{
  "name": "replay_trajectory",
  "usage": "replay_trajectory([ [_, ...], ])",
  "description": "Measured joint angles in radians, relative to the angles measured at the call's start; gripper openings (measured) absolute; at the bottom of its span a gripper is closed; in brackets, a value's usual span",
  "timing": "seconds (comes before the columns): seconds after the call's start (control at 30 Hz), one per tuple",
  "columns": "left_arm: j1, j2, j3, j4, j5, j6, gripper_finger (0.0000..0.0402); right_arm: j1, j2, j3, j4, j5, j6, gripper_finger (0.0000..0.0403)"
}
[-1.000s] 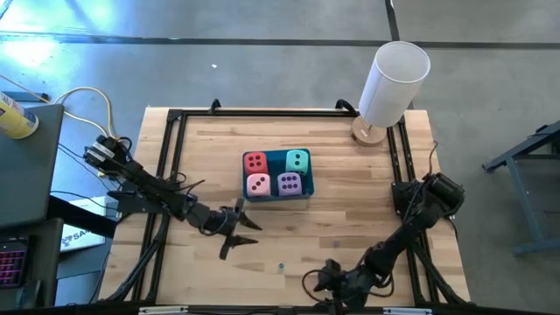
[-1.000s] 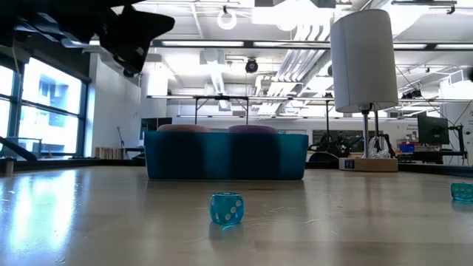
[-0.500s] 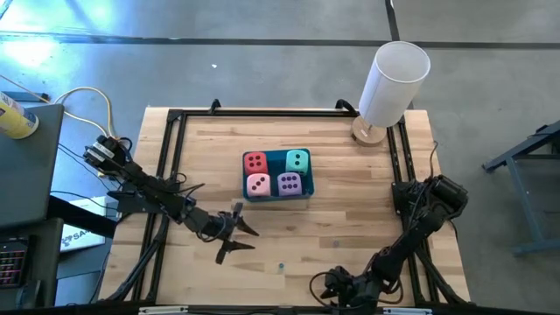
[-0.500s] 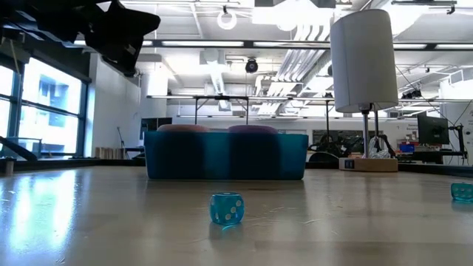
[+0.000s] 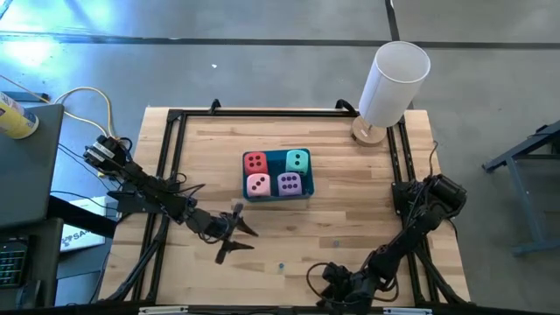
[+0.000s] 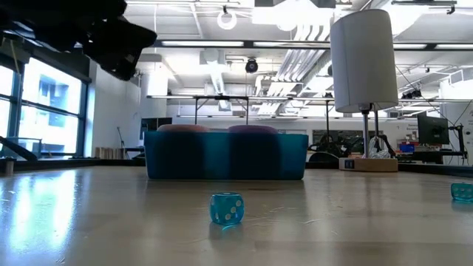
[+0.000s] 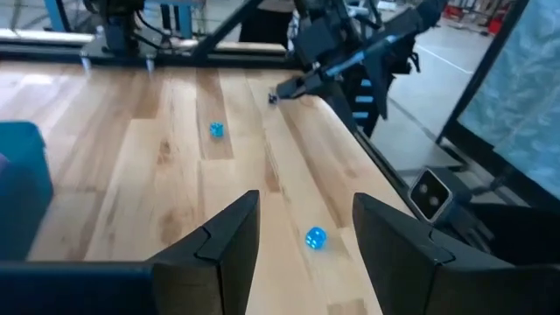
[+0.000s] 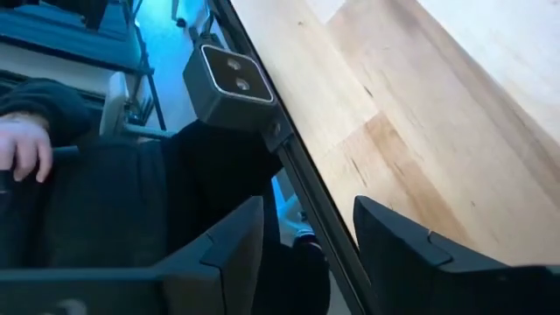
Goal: Pick & Place Dice
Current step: Put the blue die into the blue bin
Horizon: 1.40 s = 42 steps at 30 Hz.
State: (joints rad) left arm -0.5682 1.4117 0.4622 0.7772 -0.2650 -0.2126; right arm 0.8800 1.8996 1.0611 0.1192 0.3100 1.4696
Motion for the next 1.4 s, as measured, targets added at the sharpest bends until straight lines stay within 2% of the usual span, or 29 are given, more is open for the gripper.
replay_trajectory([
  [0.53,0.012,0.0,0.0,-0.011,0.012,0.002,0.0178,0.014,-0.044,0.0,-0.041,-0.008,0.051,0.0109],
  [0.73,0.012,0.0,0.0,-0.017,0.012,0.002,0.0178,0.039,-0.054,0.0,-0.088,-0.054,0.108,0.0066],
  [0.83,0.012,0.0,0.0,-0.017,0.012,0.002,0.0178,0.039,-0.058,0.0,-0.115,-0.011,0.106,0.0042],
  [1.0,0.012,0.0,0.0,-0.016,0.011,0.016,0.0178,0.032,-0.058,0.0,-0.101,0.146,-0.033,0.001],
  [1.13,0.012,0.0,0.0,-0.016,0.011,0.014,0.0178,0.031,-0.057,0.0,-0.014,0.279,-0.222,0.0004],
  [1.3,0.012,0.0,0.0,-0.014,0.011,0.014,0.0178,0.029,-0.074,0.055,0.003,0.36,-0.439,0.0003],
  [1.4,0.012,0.0,0.0,-0.014,0.011,0.027,0.0178,0.03,-0.084,0.151,-0.113,0.373,-0.527,0.0003],
])
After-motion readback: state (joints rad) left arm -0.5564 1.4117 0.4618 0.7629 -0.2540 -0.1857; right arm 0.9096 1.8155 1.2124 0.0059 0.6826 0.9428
